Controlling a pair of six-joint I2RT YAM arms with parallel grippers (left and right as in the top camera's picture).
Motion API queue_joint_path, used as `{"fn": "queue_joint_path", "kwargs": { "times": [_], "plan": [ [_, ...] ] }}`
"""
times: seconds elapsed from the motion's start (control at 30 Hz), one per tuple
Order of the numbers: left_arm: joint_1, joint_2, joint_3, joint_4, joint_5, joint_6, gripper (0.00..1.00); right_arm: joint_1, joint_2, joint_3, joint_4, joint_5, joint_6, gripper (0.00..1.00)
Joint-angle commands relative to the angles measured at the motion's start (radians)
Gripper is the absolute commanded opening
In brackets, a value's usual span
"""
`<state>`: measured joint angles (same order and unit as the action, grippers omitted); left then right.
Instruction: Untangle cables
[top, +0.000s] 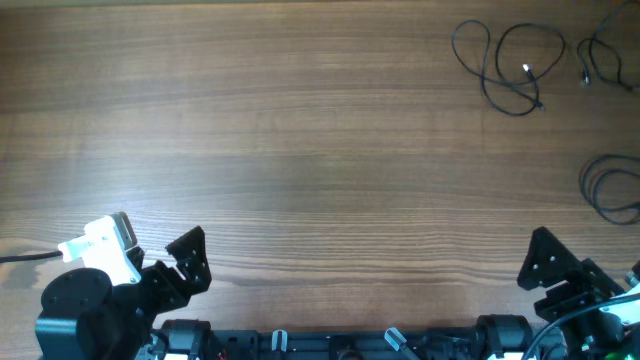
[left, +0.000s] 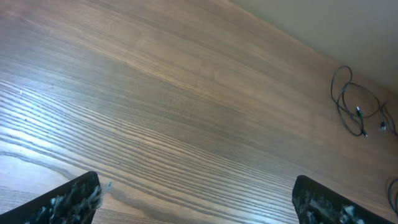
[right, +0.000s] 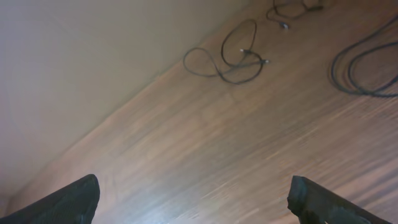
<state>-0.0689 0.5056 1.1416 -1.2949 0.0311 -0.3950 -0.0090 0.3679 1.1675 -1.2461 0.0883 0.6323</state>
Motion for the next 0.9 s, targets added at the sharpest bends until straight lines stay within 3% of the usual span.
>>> {"fn": "queue_joint_path", "kwargs": {
  "times": [0.0,0.87],
  "plan": [
    [0.006,-0.006,0.001,0.002,0.009,-0.006,1.0,0.005,-0.032,-0.06,0.059,0.027,0.029,1.0],
    [0.006,-0.006,0.001,0.002,0.009,-0.006,1.0,0.005,-0.365,-0.804,0.797,0.023,-0.043,1.0]
  ]
}}
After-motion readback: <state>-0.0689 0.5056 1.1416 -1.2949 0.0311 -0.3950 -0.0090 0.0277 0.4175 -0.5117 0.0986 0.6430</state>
